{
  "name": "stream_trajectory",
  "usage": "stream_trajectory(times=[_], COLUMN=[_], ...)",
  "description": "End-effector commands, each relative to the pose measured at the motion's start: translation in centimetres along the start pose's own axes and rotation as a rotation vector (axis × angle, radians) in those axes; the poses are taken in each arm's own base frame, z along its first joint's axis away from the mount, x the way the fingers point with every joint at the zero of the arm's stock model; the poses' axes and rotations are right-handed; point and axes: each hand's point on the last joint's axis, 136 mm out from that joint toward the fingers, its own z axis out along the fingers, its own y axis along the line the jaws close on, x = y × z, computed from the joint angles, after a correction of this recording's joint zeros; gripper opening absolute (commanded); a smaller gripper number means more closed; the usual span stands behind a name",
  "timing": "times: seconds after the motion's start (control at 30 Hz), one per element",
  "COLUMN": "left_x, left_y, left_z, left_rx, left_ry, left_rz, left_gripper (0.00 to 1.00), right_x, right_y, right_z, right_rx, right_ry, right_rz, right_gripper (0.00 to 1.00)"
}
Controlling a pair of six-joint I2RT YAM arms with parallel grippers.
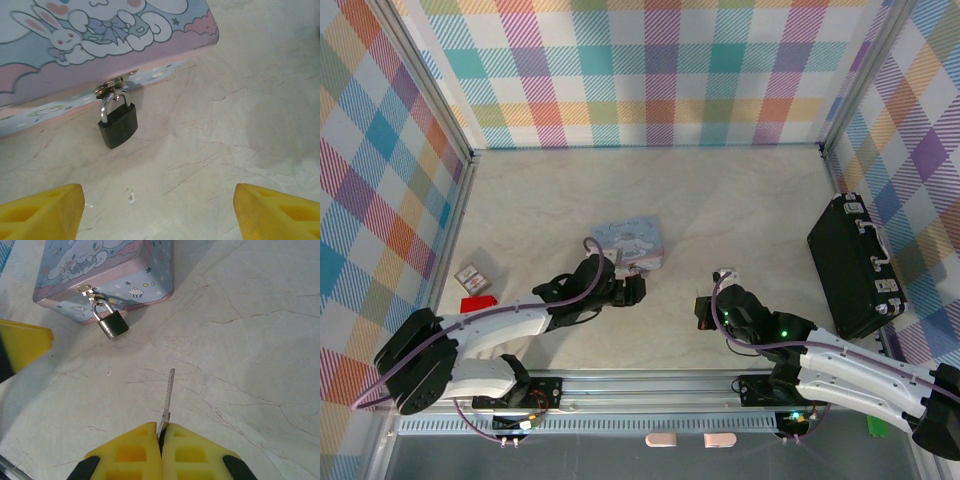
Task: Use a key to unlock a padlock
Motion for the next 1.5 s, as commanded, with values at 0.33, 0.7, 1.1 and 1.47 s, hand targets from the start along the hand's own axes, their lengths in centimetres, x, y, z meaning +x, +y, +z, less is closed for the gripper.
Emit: stream_trajectory(times=[0.33, 0.7, 1.1, 1.47], left_x=[-0.8, -0.7, -1.0, -0.9], left_y=[1.2, 3.0, 2.8, 3.3], left_z=[3.3, 4.9, 6.7, 8.3], left_rx=[0.06, 0.036, 0.071, 0.057], left_ry=[-0.13, -0.17, -0.181, -0.164], left_rz=[-0.132, -0.14, -0.122, -0.121], left_gripper=[0.75, 0.68, 0.58, 0.5], right_x=[0.0, 0.1, 0.2, 0.3], right_y=[0.4, 0.5, 0.6, 0.5], right_z=[-0.3, -0.2, -0.3, -0.2], right_rx=[-0.066, -0.074, -0.078, -0.072], right_ry=[-0.026, -0.023, -0.015, -0.008], right_rz=[0.068, 0.066, 0.064, 0.065], right_gripper=[0.0, 0.0, 0.0, 0.0])
